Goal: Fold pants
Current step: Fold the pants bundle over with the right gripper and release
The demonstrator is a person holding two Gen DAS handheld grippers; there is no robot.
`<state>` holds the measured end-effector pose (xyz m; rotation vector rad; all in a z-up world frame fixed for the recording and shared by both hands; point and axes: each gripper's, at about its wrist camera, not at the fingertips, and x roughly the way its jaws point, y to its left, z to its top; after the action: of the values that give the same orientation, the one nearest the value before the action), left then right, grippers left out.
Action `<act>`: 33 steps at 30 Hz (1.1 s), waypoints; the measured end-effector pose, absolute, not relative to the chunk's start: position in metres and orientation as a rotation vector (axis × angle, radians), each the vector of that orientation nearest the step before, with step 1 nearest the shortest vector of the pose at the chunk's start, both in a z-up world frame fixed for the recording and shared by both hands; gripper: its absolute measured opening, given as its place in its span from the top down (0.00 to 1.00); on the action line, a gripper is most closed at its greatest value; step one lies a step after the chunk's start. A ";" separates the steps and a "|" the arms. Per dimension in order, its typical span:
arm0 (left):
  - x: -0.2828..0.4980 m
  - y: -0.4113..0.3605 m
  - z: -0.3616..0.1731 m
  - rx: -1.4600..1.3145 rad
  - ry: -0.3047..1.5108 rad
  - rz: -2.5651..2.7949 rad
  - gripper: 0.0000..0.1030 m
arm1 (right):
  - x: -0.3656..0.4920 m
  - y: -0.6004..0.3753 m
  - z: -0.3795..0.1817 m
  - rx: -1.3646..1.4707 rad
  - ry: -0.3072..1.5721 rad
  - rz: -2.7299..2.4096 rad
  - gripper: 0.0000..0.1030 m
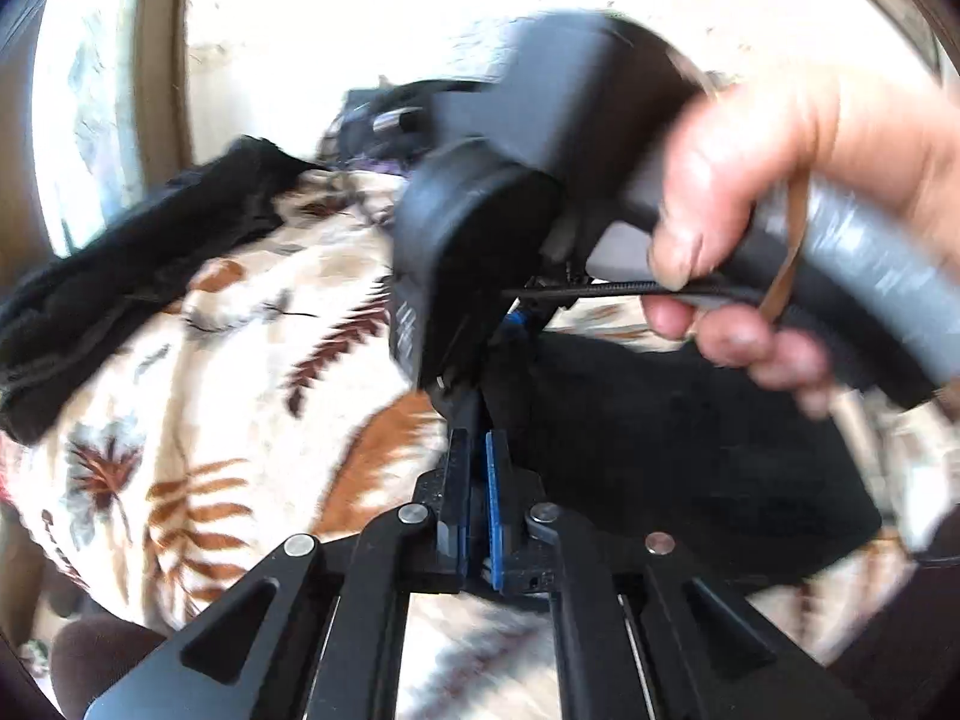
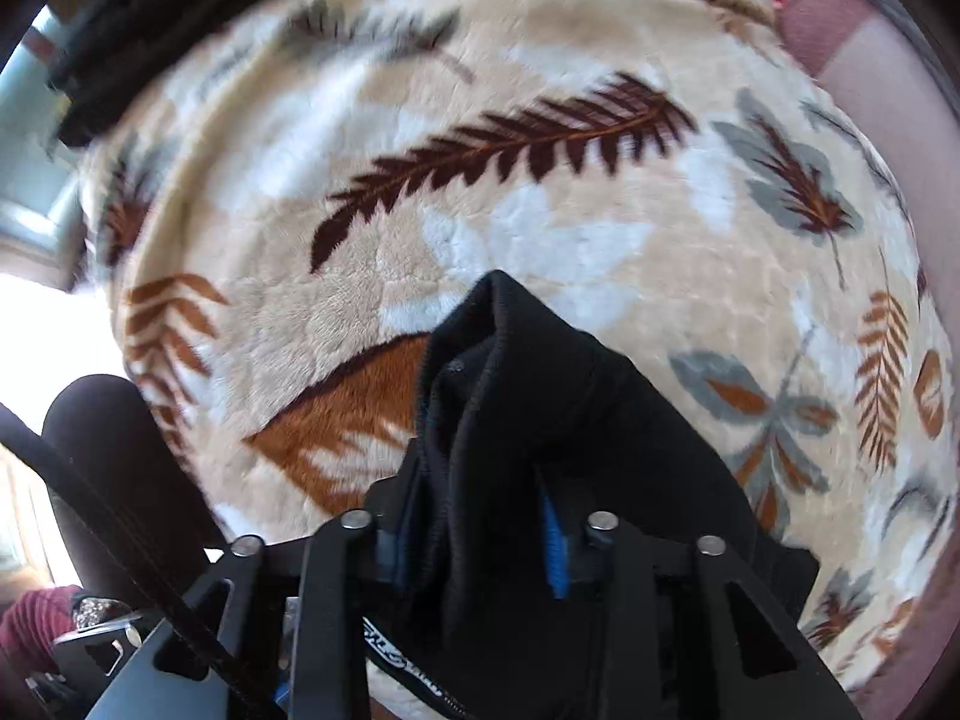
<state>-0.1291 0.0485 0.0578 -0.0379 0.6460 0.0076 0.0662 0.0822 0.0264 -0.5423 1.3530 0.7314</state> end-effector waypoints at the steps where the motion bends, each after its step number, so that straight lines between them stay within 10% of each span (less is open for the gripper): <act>1: -0.136 0.049 0.062 -0.054 0.651 -0.015 0.95 | 0.066 0.073 0.031 -0.506 1.342 0.742 0.76; 33: -0.073 -0.037 0.052 -0.122 0.958 -0.272 0.67 | 0.034 -0.262 0.003 0.530 1.118 0.627 0.79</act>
<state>-0.0732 -0.0372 0.0524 -0.1222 0.9581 -0.2723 0.0337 -0.2617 0.0029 0.5298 1.1184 0.6272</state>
